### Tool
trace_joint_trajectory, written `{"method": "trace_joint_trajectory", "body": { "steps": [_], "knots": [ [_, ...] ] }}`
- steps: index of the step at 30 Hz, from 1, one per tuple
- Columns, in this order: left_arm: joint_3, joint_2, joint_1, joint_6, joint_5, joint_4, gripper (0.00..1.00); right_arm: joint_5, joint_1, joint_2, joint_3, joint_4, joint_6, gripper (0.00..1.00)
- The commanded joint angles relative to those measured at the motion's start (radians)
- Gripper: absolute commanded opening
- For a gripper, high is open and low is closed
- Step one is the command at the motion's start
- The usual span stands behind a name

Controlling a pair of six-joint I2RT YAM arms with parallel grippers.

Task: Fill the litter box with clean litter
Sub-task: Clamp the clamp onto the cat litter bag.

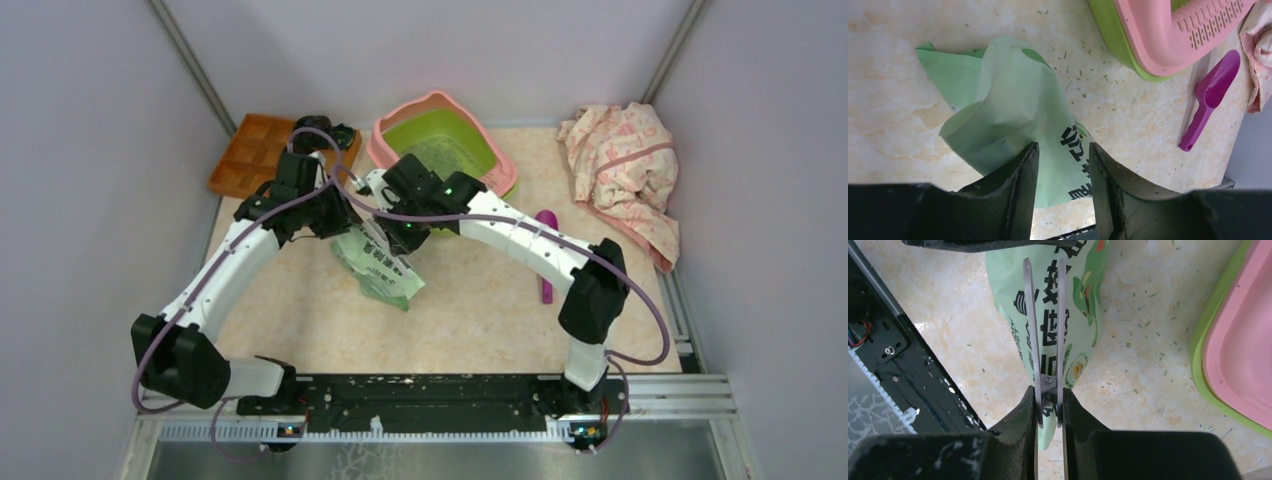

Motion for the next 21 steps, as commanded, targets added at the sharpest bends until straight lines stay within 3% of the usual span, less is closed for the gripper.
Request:
{"method": "trace_joint_trajectory", "body": {
  "steps": [1, 8, 21],
  "knots": [
    [0.02, -0.057, 0.016, -0.015, -0.117, 0.0, 0.47, -0.007, 0.014, 0.044, 0.128, -0.108, -0.036, 0.0],
    [0.01, -0.081, 0.042, -0.022, -0.12, 0.001, 0.24, -0.027, 0.028, 0.108, 0.167, -0.152, -0.036, 0.0],
    [-0.071, -0.126, 0.104, -0.03, -0.072, 0.057, 0.19, -0.054, 0.037, 0.262, 0.369, -0.334, -0.026, 0.0]
  ]
}}
